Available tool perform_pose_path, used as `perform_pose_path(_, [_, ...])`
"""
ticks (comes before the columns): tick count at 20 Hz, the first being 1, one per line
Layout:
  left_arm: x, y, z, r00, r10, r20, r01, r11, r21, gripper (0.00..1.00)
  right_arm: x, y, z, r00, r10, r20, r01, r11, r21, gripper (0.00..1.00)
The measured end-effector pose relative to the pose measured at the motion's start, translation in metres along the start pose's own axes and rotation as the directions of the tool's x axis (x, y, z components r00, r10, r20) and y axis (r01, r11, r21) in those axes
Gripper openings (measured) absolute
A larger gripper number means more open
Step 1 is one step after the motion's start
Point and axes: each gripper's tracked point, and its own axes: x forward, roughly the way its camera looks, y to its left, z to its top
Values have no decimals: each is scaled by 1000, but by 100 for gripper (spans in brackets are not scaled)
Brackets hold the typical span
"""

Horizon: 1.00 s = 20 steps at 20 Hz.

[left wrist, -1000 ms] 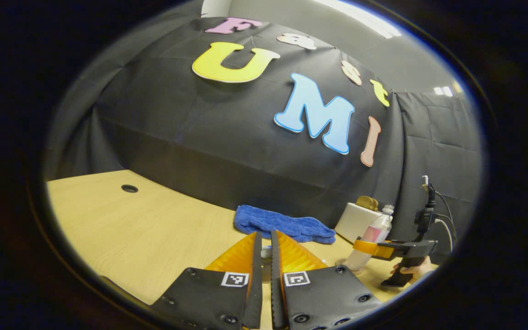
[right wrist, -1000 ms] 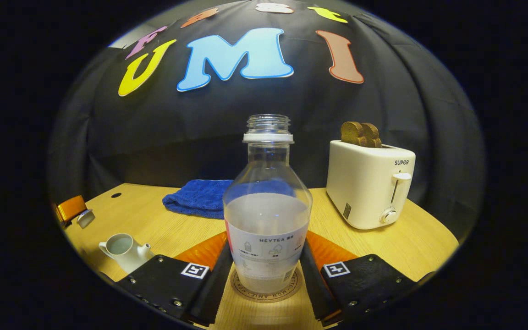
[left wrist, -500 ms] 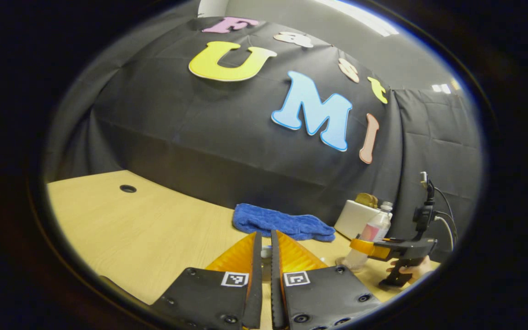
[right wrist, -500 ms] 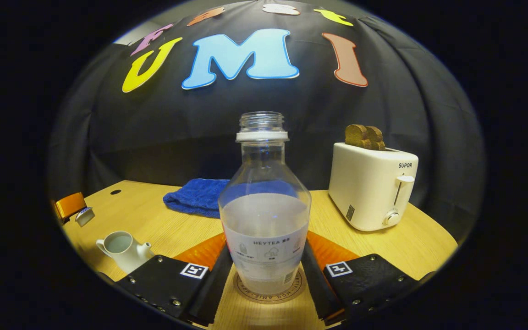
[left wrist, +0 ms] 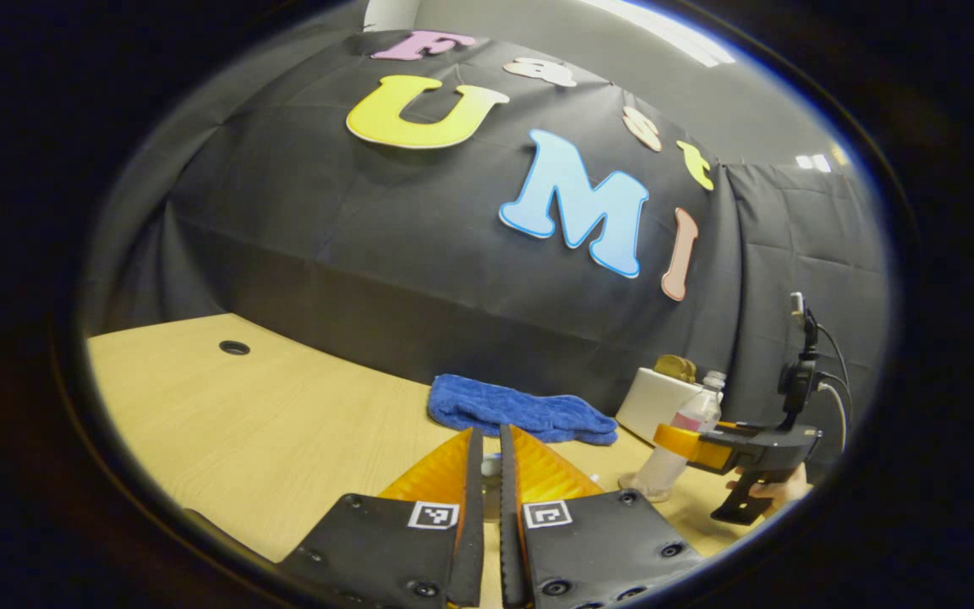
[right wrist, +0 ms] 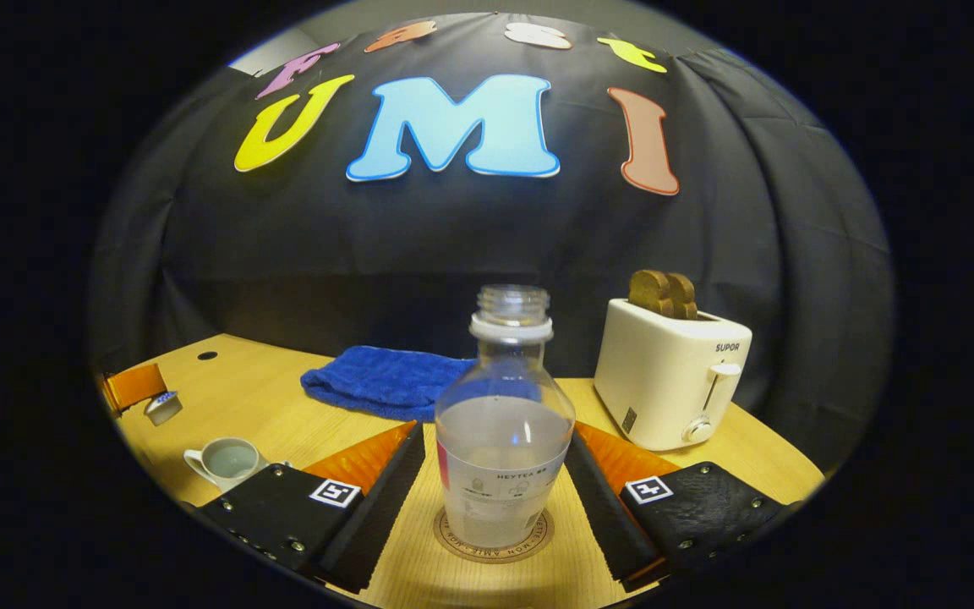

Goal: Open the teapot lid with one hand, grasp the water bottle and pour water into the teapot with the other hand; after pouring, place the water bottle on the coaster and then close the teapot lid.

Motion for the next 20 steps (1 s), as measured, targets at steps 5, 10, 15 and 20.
perform_pose_path(5, [-6, -2, 10, 1000, -3, 29, 3, 1000, 18, 17, -28, -1, 29, 996, -19, 84, 21, 999, -25, 98])
perform_pose_path(10, [-5, -9, 10, 999, -21, 30, 20, 999, 33, 17, -76, 2, 56, 984, -8, 177, 6, 1000, 11, 94])
perform_pose_path(15, [-6, -37, 13, 997, -81, 19, 79, 995, 53, 17, -118, 10, 31, 986, 8, 169, -19, 998, 65, 97])
perform_pose_path(20, [2, -63, 3, 996, -82, -24, 84, 987, 137, 17, -143, 21, -7, 993, 34, 112, -38, 999, 37, 97])
